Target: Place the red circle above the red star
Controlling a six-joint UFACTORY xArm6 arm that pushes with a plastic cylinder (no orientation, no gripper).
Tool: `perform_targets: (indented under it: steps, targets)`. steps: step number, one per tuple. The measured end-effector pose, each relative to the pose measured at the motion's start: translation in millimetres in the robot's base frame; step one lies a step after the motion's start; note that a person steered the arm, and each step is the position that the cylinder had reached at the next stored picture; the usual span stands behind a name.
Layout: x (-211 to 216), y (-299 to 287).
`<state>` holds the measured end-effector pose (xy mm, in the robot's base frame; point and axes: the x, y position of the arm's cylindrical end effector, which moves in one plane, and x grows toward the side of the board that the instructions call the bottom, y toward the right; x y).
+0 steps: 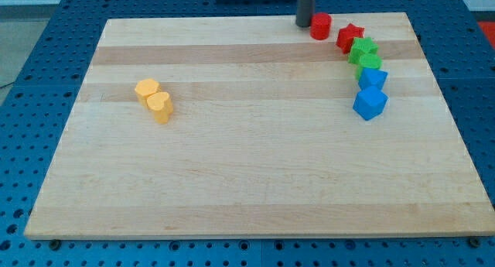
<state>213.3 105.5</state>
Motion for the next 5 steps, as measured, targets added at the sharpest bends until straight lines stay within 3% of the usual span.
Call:
perform_targets:
  steps: [1, 3, 5]
  targets:
    - [0, 3]
    - [24, -56]
    - [33, -2]
